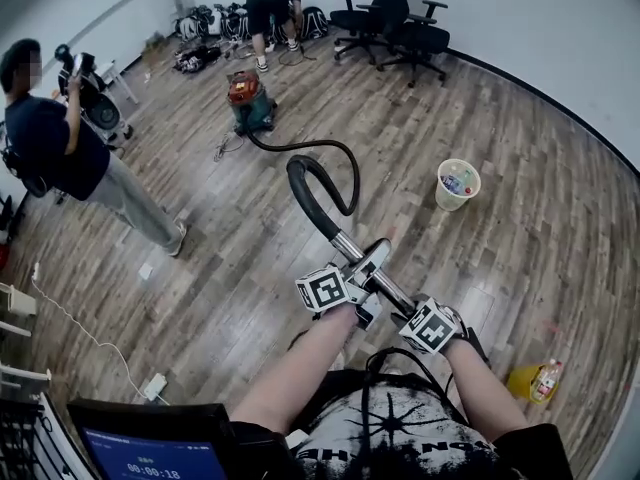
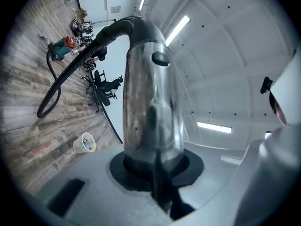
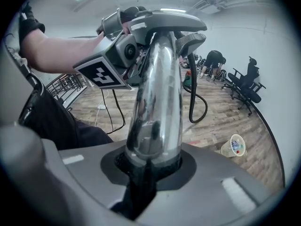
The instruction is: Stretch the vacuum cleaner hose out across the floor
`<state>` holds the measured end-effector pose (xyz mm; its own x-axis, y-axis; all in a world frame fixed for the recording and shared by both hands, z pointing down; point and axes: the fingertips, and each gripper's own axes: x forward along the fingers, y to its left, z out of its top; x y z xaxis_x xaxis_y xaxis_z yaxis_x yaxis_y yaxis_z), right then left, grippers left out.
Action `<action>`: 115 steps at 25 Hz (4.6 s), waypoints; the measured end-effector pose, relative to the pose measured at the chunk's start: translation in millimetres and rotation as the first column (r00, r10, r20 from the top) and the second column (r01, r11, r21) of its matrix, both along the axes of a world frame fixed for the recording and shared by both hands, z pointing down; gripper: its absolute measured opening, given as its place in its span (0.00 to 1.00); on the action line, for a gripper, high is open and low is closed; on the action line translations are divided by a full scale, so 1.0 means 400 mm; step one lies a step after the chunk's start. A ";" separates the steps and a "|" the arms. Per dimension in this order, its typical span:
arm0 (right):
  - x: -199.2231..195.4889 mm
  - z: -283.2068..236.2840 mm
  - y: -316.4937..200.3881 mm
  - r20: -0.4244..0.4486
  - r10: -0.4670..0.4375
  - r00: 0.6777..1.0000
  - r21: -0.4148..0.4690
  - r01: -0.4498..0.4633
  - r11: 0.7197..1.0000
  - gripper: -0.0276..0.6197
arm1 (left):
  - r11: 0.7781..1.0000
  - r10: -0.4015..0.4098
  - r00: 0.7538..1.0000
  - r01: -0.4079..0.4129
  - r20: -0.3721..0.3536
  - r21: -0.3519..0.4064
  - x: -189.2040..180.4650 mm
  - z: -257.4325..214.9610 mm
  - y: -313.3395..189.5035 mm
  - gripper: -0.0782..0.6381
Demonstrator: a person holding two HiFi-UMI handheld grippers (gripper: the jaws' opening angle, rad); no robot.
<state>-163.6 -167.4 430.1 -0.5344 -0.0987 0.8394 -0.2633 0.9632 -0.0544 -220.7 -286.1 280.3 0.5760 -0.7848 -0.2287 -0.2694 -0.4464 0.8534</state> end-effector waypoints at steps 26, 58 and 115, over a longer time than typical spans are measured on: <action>0.304 0.044 0.163 0.054 -0.087 0.995 -0.048 0.089 0.995 0.16 | 0.994 -0.097 0.994 0.100 0.047 -0.049 0.295 0.052 0.159 0.19; 0.363 0.073 0.568 -0.014 0.017 1.000 -0.056 -0.018 0.998 0.16 | 0.998 0.006 1.000 -0.007 -0.023 -0.055 0.359 0.087 0.550 0.19; 0.906 0.121 1.224 -0.039 -0.114 0.993 -0.096 0.110 0.989 0.16 | 0.987 -0.124 0.991 0.119 -0.043 -0.110 0.853 0.161 1.215 0.19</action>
